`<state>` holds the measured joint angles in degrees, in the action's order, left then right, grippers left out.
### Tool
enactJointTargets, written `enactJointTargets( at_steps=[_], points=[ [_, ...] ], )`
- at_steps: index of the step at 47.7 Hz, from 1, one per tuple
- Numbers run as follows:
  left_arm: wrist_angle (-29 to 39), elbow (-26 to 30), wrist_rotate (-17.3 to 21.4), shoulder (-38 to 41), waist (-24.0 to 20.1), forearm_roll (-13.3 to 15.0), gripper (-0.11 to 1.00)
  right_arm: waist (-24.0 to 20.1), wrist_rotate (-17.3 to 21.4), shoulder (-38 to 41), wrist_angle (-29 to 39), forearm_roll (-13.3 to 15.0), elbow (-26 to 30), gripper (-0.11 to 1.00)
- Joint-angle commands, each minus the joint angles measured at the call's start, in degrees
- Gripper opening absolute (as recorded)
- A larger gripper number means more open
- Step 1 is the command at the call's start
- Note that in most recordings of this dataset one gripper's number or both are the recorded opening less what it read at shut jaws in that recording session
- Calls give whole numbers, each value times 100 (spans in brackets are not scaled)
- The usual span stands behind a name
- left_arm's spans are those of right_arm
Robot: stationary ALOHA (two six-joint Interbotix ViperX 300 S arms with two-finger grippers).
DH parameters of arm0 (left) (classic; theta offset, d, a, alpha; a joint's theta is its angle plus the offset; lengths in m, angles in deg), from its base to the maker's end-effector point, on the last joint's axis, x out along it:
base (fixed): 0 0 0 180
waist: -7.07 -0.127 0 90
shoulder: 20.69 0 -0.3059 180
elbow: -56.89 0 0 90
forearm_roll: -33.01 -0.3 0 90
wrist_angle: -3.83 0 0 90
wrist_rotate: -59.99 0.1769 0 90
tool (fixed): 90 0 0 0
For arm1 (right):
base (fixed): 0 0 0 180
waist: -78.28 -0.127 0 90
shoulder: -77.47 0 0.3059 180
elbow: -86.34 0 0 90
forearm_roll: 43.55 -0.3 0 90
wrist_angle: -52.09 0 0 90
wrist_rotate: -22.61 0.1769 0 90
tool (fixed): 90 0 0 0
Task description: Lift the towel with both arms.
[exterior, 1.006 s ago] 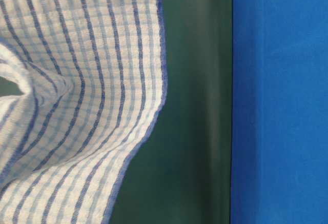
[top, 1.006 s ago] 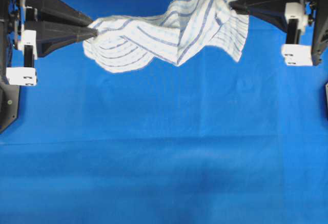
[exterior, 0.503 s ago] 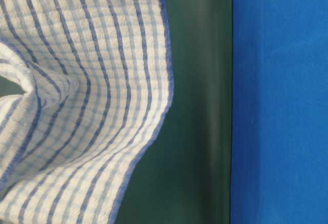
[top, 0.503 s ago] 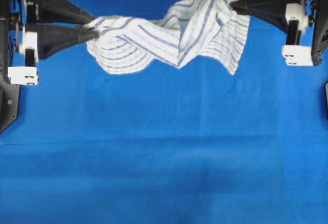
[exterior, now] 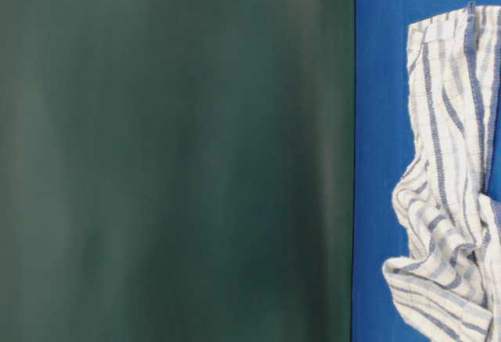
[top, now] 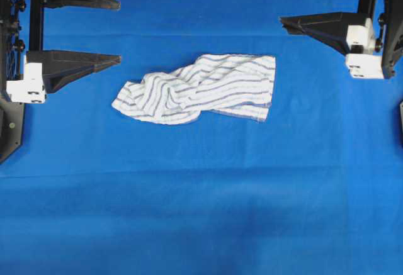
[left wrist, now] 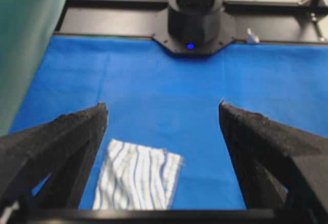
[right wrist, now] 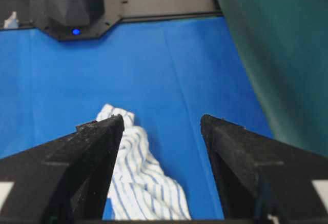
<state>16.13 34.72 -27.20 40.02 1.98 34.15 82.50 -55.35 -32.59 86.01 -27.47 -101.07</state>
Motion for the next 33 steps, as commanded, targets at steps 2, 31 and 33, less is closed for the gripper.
enactJointTargets(
  at_steps=[2, 31, 33],
  points=[
    [-26, 26, 0, 0, 62, 9, 93, -9, 35, -26, -18, 18, 53, 65],
    [-1072, -1345, -18, 1143, 325, 9, 93, -299, 677, 624, -984, -53, -1644, 65],
    [-1160, -1406, -18, 1239, 325, 9, 93, -299, 686, 729, -1081, -53, -1723, 65]
  ],
)
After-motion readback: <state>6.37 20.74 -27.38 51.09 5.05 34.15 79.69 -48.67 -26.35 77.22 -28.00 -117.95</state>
